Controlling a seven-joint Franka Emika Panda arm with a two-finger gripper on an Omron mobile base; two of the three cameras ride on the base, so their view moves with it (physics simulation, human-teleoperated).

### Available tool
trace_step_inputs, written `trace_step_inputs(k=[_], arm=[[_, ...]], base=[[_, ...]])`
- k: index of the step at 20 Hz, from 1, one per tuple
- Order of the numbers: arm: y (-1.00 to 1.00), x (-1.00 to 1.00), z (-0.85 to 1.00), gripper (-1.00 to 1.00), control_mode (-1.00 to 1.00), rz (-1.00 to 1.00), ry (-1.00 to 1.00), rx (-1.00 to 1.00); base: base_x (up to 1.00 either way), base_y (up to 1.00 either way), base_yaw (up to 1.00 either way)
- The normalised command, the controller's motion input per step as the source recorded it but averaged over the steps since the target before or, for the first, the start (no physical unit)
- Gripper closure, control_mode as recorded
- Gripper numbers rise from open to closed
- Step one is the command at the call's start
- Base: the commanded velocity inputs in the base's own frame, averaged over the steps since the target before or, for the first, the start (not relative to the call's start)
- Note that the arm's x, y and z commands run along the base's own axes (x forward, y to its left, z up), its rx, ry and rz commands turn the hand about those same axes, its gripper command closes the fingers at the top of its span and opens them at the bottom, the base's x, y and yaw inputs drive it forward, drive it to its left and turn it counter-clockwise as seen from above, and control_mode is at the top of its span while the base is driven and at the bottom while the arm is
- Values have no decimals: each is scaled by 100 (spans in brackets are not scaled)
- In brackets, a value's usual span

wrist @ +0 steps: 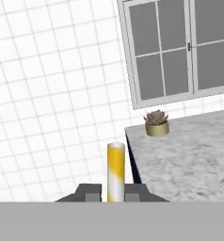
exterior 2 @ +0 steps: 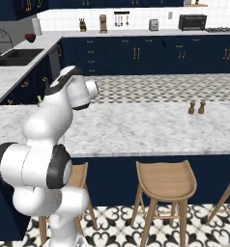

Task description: Take a straw from the drawer in front and place it inside the glass cup on the dining counter.

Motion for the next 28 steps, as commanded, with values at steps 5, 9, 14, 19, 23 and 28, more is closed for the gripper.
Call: trace_step_inputs(k=[5,9,14,19,23,28], arm=[[46,63,-3,100,-100,8,12,11],[6,67,-32,100,-100,7,14,9],[0,49,-39,100,-100,8,7,0],[0,22,-23,100,-100,13,0,0],[0,20,-34,100,-100,14,0,0],[0,5,-28,100,-100,15,0,0]], base=[[0,0,0],[0,0,0],[0,0,0],[0,0,0],[0,0,0],[0,0,0]])
